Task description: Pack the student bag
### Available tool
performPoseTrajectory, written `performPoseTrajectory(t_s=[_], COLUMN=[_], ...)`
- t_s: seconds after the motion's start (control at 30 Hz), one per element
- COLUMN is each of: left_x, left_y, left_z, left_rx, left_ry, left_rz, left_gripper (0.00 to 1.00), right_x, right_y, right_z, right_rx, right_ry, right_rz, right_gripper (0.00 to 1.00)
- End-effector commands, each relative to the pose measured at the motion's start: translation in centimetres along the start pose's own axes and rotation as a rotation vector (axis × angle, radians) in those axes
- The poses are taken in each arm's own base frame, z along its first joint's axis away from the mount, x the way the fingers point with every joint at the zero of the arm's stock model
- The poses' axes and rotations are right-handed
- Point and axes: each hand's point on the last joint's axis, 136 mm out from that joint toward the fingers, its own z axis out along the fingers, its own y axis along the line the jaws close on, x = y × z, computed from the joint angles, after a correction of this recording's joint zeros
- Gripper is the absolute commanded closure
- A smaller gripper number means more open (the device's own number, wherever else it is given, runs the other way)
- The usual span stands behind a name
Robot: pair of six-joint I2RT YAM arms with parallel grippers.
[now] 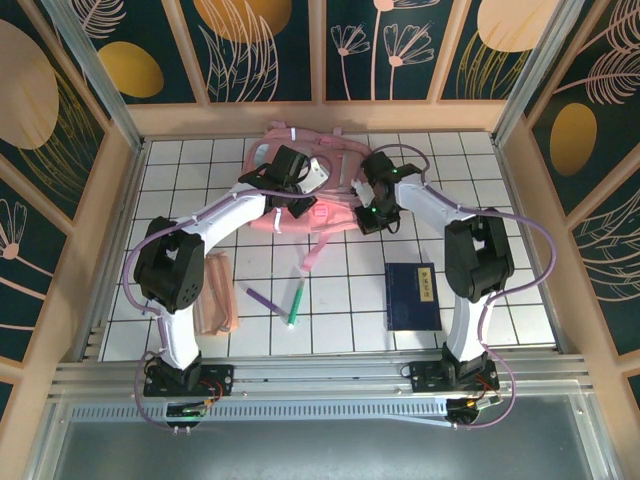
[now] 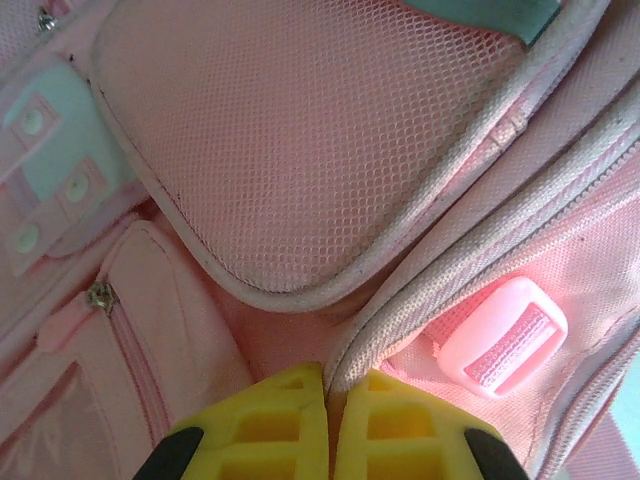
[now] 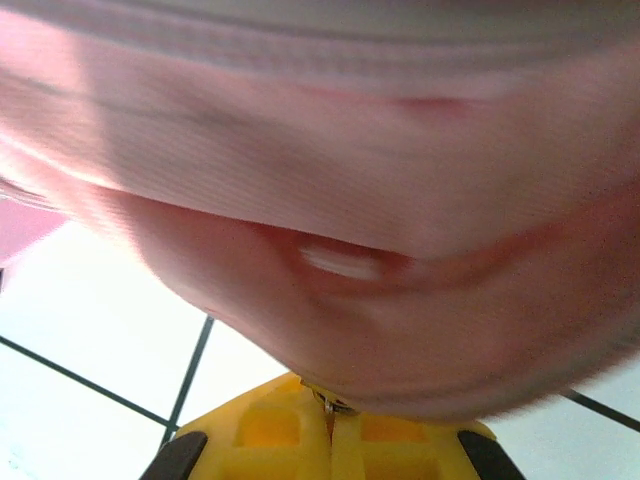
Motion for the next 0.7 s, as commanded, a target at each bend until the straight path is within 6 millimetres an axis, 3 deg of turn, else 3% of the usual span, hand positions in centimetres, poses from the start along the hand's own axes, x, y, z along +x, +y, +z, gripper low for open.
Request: performPoseTrajectory(t_s=[0.0, 0.43, 0.67], left_x=[-5.0, -6.8, -7.1], left_y=[0.8, -0.3, -0.6], left_z=[-3.0, -3.8, -4.4], left_rx=[0.021, 0.123, 0.146], left_ry=[-0.173, -0.235, -0.273], left_rz=[-0.223, -0.432, -0.456], left_gripper=[1.00, 1.00, 1.00], right_x=[-1.4, -4.7, -5.3], right_y=[3.6, 10.5, 12.7], right_z=[-1.4, 0.3, 0.5], right_rx=[-0.058, -0.152, -0.256], right_ry=[-0.051, -0.169, -0.202], right_rz=[-0.084, -0.053, -0.066], right_gripper=[1.00, 1.00, 0.97])
